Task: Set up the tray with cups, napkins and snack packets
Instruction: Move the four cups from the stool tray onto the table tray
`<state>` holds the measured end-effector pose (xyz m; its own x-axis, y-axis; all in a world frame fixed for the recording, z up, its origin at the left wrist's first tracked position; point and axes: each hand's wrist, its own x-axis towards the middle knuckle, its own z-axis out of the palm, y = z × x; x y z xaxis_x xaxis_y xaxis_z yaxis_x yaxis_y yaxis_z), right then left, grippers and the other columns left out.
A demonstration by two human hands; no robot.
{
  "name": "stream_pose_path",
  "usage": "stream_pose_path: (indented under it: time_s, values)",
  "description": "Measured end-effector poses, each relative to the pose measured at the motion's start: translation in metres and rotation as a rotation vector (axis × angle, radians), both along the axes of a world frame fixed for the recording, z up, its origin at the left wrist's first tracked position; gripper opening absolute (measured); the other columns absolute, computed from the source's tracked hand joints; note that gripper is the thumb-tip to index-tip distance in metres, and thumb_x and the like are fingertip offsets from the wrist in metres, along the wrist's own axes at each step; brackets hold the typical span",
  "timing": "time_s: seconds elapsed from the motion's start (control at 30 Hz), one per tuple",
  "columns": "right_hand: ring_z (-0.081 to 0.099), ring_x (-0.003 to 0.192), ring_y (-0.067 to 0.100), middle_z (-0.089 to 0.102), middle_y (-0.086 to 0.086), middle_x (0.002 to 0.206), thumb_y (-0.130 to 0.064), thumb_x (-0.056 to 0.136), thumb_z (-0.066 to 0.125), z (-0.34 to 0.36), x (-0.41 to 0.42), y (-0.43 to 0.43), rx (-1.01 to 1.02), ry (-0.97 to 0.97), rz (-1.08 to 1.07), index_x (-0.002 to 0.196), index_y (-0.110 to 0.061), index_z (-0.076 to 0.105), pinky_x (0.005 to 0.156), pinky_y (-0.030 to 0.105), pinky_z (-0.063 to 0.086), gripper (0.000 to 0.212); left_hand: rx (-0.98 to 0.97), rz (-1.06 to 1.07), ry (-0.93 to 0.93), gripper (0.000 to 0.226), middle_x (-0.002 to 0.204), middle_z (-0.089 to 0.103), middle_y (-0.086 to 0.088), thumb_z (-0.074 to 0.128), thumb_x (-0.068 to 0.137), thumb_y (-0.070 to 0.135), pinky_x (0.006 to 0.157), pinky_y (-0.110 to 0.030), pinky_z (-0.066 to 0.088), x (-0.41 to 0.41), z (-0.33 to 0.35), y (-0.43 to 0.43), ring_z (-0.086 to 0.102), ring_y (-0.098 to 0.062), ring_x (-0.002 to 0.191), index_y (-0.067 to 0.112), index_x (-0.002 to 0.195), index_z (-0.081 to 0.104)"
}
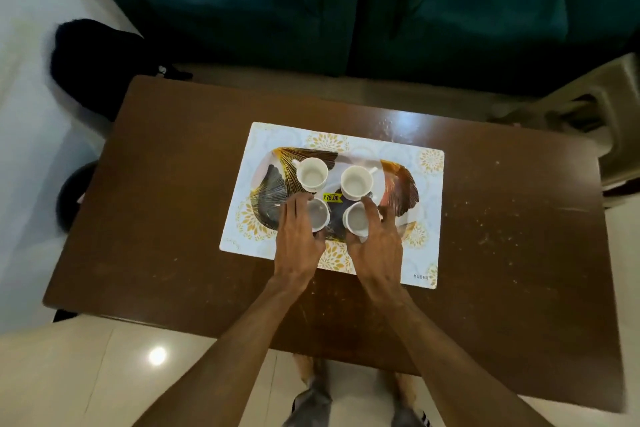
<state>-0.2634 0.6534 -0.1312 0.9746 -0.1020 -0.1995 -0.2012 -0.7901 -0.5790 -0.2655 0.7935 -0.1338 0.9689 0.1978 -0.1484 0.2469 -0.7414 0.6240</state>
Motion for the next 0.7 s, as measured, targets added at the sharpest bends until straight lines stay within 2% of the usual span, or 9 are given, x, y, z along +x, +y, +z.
stream_pose_path:
  time_s: [0.13, 0.37, 0.57, 0.7]
  values:
    - [0.062, 0.109, 0.038, 0.054, 0.017, 0.127, -0.030, 0.087, 0.074, -0.008, 0.000, 0.013, -0.015, 0.010, -0.027, 0.145, -0.020, 0.047, 0.081, 0.043, 0.056, 0.065, -0.005, -0.044, -0.001, 0.066, 0.135, 0.054, -0.011, 0.086, 0.077, 0.009, 0.102, -0.041, 0.050, 0.004, -0.011, 0.008, 0.050, -0.028, 0.128, 0.008, 0.132, 0.049]
    - [0.063, 0.107, 0.038, 0.052, 0.017, 0.128, -0.034, 0.087, 0.072, -0.014, 0.002, 0.022, -0.067, 0.036, -0.043, 0.145, -0.023, 0.046, 0.078, 0.042, 0.055, 0.064, 0.006, -0.118, 0.006, 0.068, 0.138, 0.053, -0.011, 0.085, 0.076, 0.006, 0.103, -0.046, 0.049, 0.009, -0.012, 0.013, 0.050, -0.029, 0.130, 0.008, 0.134, 0.049]
    - [0.060, 0.111, 0.033, 0.056, 0.012, 0.131, -0.061, 0.083, 0.068, -0.007, -0.003, 0.011, -0.164, -0.001, -0.026, 0.142, -0.027, 0.049, 0.073, 0.041, 0.056, 0.071, 0.053, -0.149, -0.011, 0.075, 0.142, 0.051, -0.007, 0.085, 0.078, 0.036, 0.101, -0.040, 0.050, 0.007, -0.001, 0.025, 0.046, -0.026, 0.134, 0.013, 0.139, 0.048]
    - [0.057, 0.121, 0.035, 0.055, 0.015, 0.140, -0.059, 0.084, 0.065, 0.003, 0.004, 0.008, -0.159, -0.138, -0.096, 0.136, -0.024, 0.053, 0.083, 0.046, 0.057, 0.064, 0.123, -0.097, -0.090, 0.064, 0.139, 0.055, -0.005, 0.074, 0.082, 0.045, 0.104, -0.043, 0.046, 0.019, 0.012, 0.032, 0.046, -0.024, 0.132, 0.017, 0.136, 0.050]
